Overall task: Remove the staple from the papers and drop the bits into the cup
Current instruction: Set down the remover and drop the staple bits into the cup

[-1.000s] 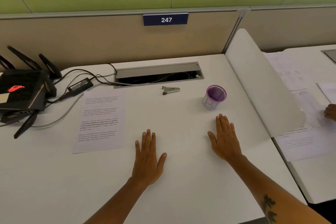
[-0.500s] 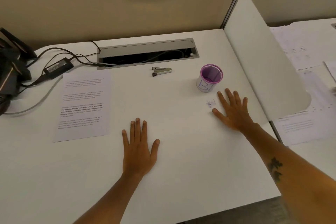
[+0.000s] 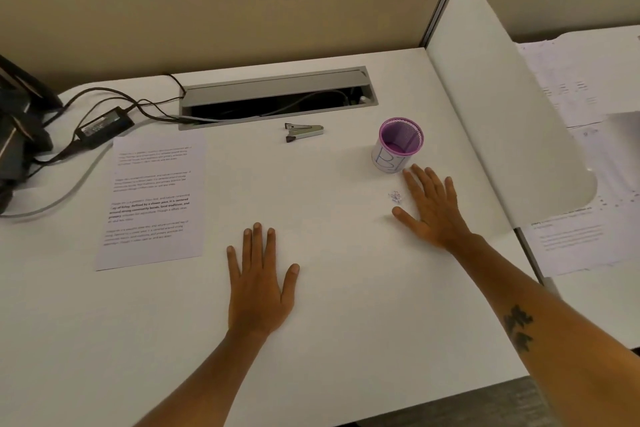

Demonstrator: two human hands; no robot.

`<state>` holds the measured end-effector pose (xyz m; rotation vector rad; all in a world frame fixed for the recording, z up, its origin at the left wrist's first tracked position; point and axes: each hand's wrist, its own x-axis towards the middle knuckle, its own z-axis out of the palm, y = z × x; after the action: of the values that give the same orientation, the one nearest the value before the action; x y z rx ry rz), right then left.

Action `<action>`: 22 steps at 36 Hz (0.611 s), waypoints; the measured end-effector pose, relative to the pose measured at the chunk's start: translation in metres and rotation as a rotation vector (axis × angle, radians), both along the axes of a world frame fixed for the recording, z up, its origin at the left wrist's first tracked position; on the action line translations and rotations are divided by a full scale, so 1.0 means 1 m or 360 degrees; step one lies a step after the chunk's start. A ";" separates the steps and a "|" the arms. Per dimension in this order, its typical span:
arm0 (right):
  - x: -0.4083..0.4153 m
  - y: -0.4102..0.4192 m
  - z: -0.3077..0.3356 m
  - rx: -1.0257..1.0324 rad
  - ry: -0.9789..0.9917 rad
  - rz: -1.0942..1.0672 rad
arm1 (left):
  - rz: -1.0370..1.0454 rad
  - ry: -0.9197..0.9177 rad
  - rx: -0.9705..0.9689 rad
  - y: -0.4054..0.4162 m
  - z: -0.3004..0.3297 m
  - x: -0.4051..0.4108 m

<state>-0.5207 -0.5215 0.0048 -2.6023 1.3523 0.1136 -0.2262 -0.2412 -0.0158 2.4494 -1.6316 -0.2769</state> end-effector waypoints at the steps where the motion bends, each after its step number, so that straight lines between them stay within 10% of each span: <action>1: 0.001 0.000 -0.001 -0.0009 0.0013 -0.0003 | -0.0001 -0.0005 0.0003 0.000 0.000 0.000; 10: -0.008 -0.001 0.003 0.0015 0.0027 0.0208 | 0.0009 0.0012 -0.0024 0.000 0.000 0.000; 22: 0.023 0.081 -0.015 -0.0139 0.0014 -0.0620 | 0.0009 0.0005 0.0018 0.000 0.000 0.001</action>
<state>-0.4982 -0.4406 -0.0102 -2.3495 1.8732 0.0050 -0.2251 -0.2415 -0.0159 2.4602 -1.6261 -0.2899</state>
